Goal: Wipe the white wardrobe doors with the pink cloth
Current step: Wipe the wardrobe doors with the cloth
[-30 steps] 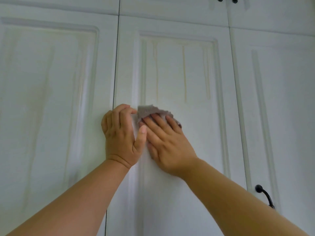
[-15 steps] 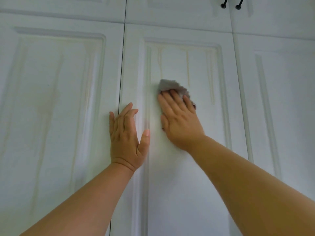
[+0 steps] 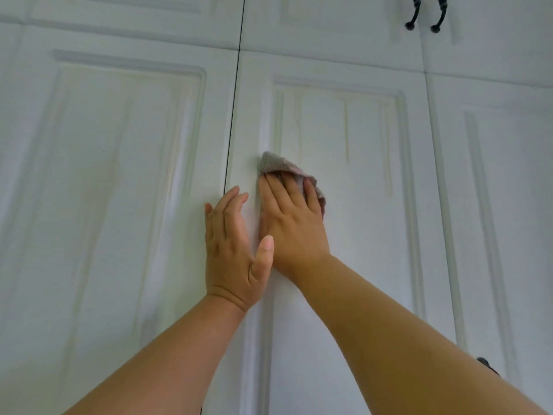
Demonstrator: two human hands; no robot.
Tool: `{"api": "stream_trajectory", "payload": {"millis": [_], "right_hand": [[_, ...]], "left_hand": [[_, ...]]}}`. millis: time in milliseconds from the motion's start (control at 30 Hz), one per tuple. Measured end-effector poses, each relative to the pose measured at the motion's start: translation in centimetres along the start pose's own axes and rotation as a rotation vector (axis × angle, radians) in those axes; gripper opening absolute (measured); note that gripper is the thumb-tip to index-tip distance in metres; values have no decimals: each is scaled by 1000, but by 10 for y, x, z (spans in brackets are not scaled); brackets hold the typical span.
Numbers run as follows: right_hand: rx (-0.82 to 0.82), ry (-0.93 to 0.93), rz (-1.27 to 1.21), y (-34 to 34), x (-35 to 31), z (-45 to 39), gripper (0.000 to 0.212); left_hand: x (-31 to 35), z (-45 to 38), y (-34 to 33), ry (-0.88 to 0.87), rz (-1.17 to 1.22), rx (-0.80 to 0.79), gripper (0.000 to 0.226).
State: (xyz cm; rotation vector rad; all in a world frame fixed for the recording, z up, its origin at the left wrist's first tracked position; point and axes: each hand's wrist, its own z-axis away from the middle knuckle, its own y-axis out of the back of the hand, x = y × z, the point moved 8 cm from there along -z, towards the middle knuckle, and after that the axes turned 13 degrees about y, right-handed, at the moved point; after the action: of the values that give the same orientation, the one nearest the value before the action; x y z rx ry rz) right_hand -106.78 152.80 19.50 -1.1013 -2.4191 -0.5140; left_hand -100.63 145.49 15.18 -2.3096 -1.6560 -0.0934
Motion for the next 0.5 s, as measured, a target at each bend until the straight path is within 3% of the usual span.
{"api": "stream_trajectory", "payload": {"millis": [200,300,367,433,500], "right_hand": [[41,-105,-52,10,27,-47,60],[24,46,-70,10,23,-25,58],[-17,126,-46,11,37,-18,59],[-4,13,-40,18,69,-17,59],[58,-219,-46,26,100,-13,58]], "left_hand": [[-3,-2,-1,17,15,-22,68],[-3,-2,-7,10,-101,-24,59],[-1,-2,-17,-25,-315,-38,57],[-1,-4,-25,-47,-523,-38,59],[1,-6,-30,-34,-583,-65,62]]}}
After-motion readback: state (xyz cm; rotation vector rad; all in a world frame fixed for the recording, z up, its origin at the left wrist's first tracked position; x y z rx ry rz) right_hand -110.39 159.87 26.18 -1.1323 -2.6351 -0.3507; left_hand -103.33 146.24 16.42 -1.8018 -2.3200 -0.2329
